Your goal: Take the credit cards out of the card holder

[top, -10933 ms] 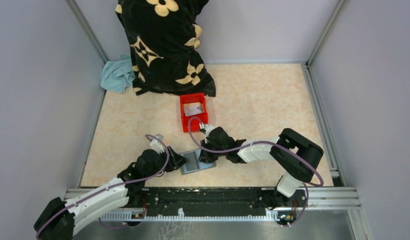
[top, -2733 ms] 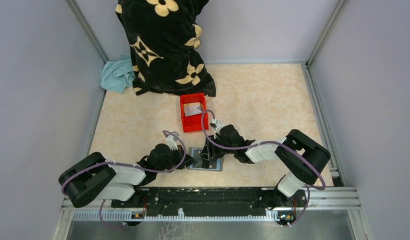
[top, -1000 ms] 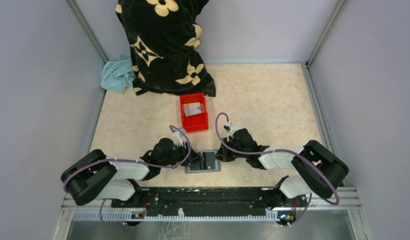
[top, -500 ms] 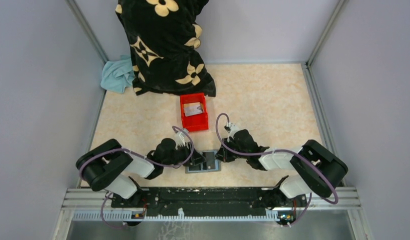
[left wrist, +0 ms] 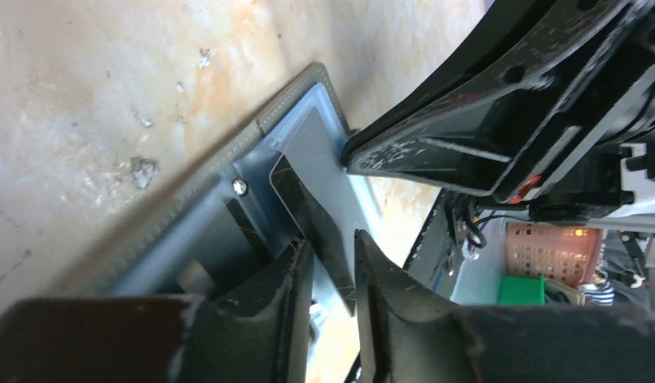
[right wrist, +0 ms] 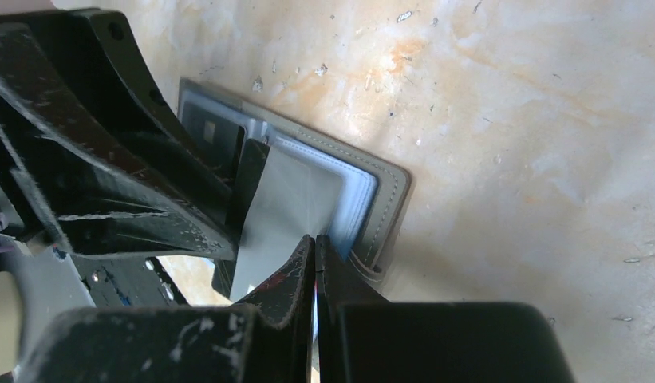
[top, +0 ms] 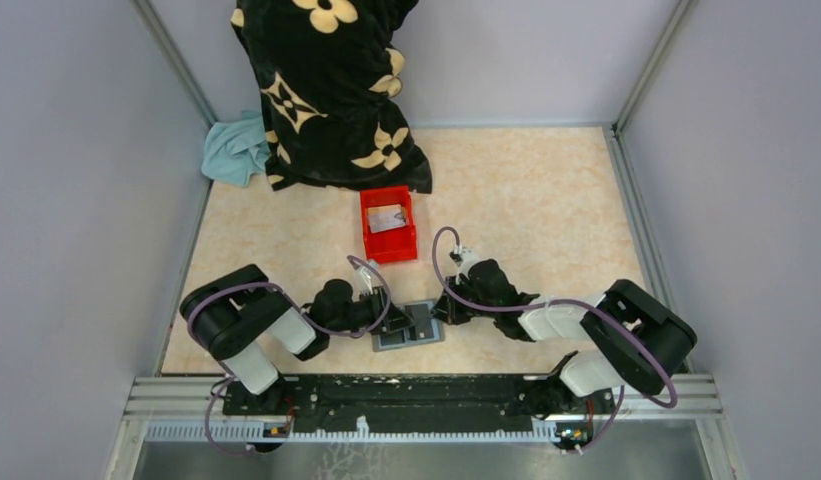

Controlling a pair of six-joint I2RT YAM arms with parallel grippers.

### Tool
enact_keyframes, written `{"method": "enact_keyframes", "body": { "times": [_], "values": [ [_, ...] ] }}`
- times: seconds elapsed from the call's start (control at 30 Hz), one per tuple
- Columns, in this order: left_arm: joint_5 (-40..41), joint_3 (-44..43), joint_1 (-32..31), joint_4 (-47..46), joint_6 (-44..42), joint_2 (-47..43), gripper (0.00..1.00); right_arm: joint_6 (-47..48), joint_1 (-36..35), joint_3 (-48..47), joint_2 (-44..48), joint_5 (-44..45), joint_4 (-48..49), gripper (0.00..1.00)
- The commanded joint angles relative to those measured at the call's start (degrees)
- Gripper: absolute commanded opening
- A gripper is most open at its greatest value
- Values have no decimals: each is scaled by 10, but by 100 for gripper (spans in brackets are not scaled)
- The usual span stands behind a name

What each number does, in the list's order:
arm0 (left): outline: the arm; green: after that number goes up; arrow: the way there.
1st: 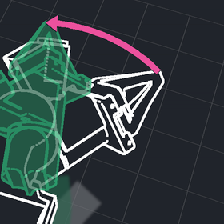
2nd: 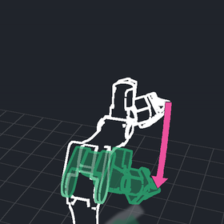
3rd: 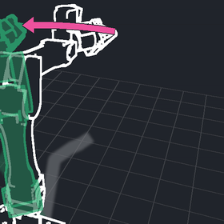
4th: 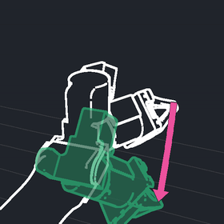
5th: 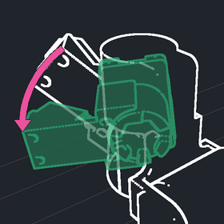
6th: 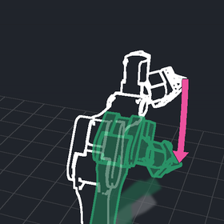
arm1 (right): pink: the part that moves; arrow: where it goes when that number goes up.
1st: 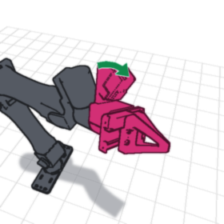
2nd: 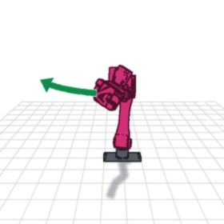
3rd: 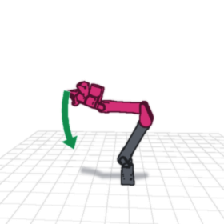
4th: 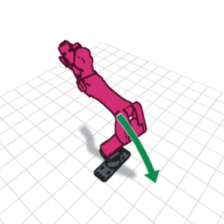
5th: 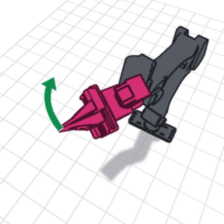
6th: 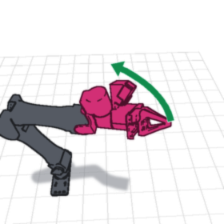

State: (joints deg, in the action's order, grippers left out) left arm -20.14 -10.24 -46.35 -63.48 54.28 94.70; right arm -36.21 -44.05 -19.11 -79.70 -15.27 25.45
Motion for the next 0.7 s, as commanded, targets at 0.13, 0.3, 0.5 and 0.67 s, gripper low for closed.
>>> {"method": "enact_keyframes", "body": {
  "times": [0.13, 0.3, 0.5, 0.67],
  "values": [
    [-20, 21, 1, -102, 45, 57, 21, 4, 2, 10, -17, 6, -4, 0],
    [-11, 31, 4, -105, 48, 62, 9, 4, 3, 10, -19, 8, -4, 0],
    [-13, 36, 7, -96, 40, 55, 0, 4, 4, 11, -25, 13, 0, 0],
    [-20, 36, 8, -66, 16, 35, 0, 2, 10, 12, -32, 10, 7, 0]
  ]
}}
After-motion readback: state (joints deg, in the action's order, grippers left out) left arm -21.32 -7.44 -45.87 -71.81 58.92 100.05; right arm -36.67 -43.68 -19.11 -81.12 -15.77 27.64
